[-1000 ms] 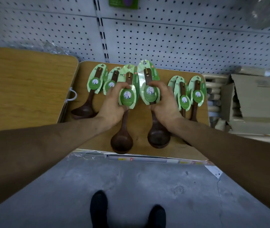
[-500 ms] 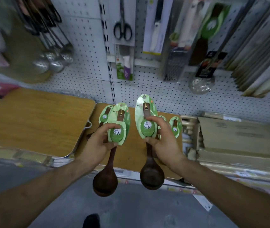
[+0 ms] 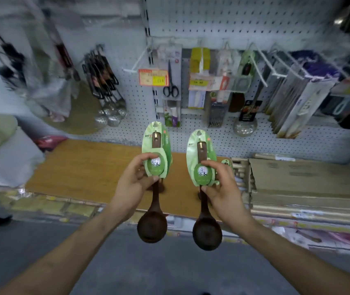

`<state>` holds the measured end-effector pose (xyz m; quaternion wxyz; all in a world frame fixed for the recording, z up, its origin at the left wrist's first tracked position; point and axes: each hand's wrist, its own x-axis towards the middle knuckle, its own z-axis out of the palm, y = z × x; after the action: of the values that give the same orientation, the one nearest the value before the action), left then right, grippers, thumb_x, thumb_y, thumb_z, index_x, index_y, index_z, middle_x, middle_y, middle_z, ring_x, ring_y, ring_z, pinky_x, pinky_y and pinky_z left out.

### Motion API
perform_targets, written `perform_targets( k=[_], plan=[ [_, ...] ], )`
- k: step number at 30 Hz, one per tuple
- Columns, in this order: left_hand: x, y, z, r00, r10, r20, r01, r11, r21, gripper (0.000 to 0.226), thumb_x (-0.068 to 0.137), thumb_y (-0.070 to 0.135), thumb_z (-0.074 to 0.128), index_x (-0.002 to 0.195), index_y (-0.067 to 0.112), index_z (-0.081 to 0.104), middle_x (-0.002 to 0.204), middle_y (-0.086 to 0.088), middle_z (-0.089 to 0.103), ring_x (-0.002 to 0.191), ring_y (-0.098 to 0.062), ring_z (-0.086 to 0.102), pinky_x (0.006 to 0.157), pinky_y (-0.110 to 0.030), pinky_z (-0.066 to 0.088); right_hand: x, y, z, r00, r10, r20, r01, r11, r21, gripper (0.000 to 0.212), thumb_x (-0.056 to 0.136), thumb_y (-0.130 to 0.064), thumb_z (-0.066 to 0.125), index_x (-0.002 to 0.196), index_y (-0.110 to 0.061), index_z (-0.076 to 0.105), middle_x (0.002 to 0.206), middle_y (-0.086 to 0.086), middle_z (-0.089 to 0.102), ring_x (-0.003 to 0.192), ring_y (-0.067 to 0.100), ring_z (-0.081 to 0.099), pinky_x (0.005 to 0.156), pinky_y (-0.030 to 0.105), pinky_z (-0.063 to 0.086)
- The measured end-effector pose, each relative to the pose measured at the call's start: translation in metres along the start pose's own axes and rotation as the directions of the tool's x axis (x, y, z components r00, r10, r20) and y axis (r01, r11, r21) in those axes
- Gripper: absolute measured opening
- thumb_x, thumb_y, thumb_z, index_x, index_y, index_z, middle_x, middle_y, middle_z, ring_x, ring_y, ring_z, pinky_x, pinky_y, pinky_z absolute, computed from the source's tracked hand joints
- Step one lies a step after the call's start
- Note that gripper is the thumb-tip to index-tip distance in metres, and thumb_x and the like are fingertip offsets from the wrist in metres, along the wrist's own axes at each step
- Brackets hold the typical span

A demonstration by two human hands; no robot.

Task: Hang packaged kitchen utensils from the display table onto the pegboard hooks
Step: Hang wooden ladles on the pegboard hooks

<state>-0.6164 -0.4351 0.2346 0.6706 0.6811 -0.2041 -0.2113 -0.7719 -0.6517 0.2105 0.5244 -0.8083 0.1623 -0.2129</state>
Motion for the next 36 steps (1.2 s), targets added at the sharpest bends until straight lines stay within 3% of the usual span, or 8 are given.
perform_targets(
  k=[7,10,15,21,24,29,33,36],
  plan=[
    [-0.018,0.073,-0.039,0.988,0.140,0.065,-0.143,0.989,0.047,0.056,0.092,-0.011,0.073,0.129,0.031,0.069,0.129,0.005,0.075,0.114,-0.021,0.074,0.087,-0.031,0.062,0.004,-0.099,0.000,0.988,-0.143,-0.058,0.146,0.988,0.053,0.079,0.094,0.012,0.070,0.134,-0.055,0.056,0.131,-0.025,0.048,0.093,-0.018,0.059,0.083,0.001,0.045],
    [-0.018,0.110,-0.042,0.977,0.201,0.077,-0.206,0.976,0.067,0.055,0.093,-0.007,0.074,0.132,0.033,0.068,0.130,0.009,0.073,0.113,-0.022,0.074,0.094,-0.044,0.060,0.009,-0.141,-0.014,0.976,-0.205,-0.070,0.208,0.977,0.040,0.072,0.097,0.009,0.068,0.135,-0.051,0.056,0.134,-0.030,0.045,0.105,-0.017,0.058,0.084,0.007,0.050],
    [-0.006,0.184,-0.029,0.940,0.317,0.130,-0.324,0.945,0.043,0.052,0.095,-0.006,0.073,0.129,0.034,0.070,0.134,0.015,0.069,0.115,-0.018,0.073,0.093,-0.034,0.062,0.023,-0.200,-0.048,0.951,-0.270,-0.153,0.278,0.960,0.034,0.071,0.097,0.010,0.066,0.131,-0.052,0.056,0.133,-0.028,0.045,0.118,-0.013,0.053,0.086,0.007,0.049],
    [0.015,0.259,0.007,0.905,0.393,0.165,-0.399,0.917,0.009,0.052,0.096,-0.005,0.072,0.127,0.037,0.071,0.123,0.028,0.070,0.111,-0.014,0.075,0.089,-0.023,0.061,0.046,-0.242,-0.108,0.945,-0.296,-0.137,0.296,0.955,-0.022,0.070,0.097,0.007,0.067,0.138,-0.049,0.054,0.137,-0.025,0.047,0.101,0.017,0.065,0.084,0.039,0.060],
    [0.030,0.285,0.034,0.889,0.428,0.165,-0.433,0.901,-0.003,0.052,0.095,-0.006,0.072,0.125,0.037,0.071,0.123,0.027,0.070,0.111,-0.014,0.074,0.088,-0.028,0.062,0.063,-0.258,-0.139,0.927,-0.345,-0.149,0.342,0.939,-0.047,0.072,0.096,0.009,0.067,0.139,-0.046,0.054,0.139,-0.022,0.048,0.114,0.008,0.065,0.087,0.034,0.061],
    [0.062,0.315,0.085,0.860,0.486,0.158,-0.490,0.872,-0.015,0.057,0.092,-0.013,0.072,0.121,0.035,0.074,0.125,0.016,0.073,0.109,-0.016,0.075,0.086,-0.026,0.061,0.096,-0.272,-0.198,0.911,-0.366,-0.190,0.359,0.931,-0.068,0.073,0.094,0.007,0.070,0.136,-0.050,0.054,0.135,-0.024,0.050,0.101,0.026,0.069,0.078,0.044,0.061],
    [0.088,0.337,0.118,0.845,0.512,0.157,-0.519,0.855,0.007,0.057,0.092,-0.007,0.075,0.130,0.037,0.070,0.131,0.014,0.071,0.114,-0.018,0.074,0.096,-0.037,0.059,0.117,-0.280,-0.243,0.889,-0.413,-0.199,0.403,0.911,-0.092,0.073,0.093,0.006,0.073,0.137,-0.048,0.054,0.134,-0.026,0.048,0.131,0.009,0.058,0.105,0.039,0.055],
    [0.100,0.350,0.140,0.821,0.550,0.152,-0.558,0.830,0.014,0.058,0.091,-0.004,0.077,0.133,0.035,0.068,0.133,0.016,0.070,0.119,-0.017,0.071,0.102,-0.042,0.057,0.130,-0.284,-0.269,0.877,-0.438,-0.199,0.427,0.899,-0.099,0.072,0.094,0.004,0.074,0.135,-0.052,0.053,0.133,-0.031,0.047,0.135,0.002,0.052,0.107,0.032,0.051]
  ],
)
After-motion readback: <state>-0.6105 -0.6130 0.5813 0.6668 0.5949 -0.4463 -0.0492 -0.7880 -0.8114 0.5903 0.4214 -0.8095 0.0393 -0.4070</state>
